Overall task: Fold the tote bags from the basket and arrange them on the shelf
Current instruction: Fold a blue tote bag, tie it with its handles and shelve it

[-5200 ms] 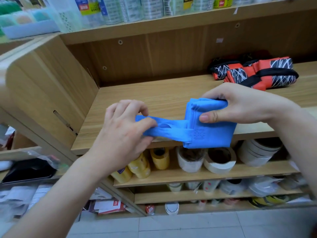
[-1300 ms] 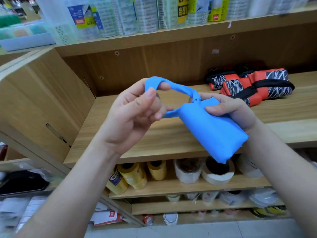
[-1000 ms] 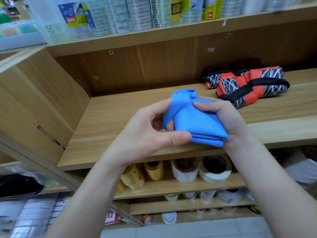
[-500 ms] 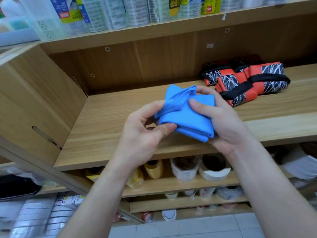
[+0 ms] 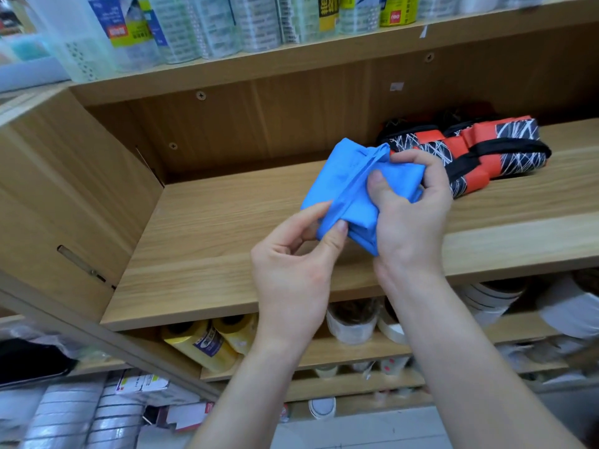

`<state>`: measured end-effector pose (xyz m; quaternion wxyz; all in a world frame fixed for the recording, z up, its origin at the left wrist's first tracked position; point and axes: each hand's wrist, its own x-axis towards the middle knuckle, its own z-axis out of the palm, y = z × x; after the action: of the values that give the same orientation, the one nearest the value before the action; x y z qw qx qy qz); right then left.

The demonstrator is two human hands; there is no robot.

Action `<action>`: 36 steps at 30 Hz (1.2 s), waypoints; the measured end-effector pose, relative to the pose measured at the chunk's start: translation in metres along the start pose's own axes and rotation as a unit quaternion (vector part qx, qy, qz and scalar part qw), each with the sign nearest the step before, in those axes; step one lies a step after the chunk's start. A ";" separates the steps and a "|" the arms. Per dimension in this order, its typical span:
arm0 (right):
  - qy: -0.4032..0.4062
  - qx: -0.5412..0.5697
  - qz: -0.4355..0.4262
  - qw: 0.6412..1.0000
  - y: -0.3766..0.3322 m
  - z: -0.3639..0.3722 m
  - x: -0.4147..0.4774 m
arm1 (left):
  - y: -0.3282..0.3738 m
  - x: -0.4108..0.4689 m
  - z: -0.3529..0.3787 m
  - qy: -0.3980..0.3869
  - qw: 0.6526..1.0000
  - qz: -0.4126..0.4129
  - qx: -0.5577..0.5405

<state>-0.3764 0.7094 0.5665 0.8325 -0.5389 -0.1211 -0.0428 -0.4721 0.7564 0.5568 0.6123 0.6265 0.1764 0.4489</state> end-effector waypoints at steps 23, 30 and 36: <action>-0.309 -0.232 -0.008 0.922 -0.019 -0.020 0.025 | 0.014 0.043 -0.013 -0.102 0.992 -0.062 0.039; -0.288 -0.314 -0.172 0.888 -0.013 -0.041 0.038 | 0.027 0.063 -0.016 -0.264 0.952 -0.130 0.091; -0.378 -0.366 -0.136 0.840 -0.017 -0.052 0.053 | 0.018 0.076 0.004 -0.272 0.943 -0.102 0.165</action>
<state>-0.3203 0.6582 0.5741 0.4503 -0.7565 -0.4741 0.0102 -0.4345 0.8094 0.6003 0.5676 0.7956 0.1372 0.1614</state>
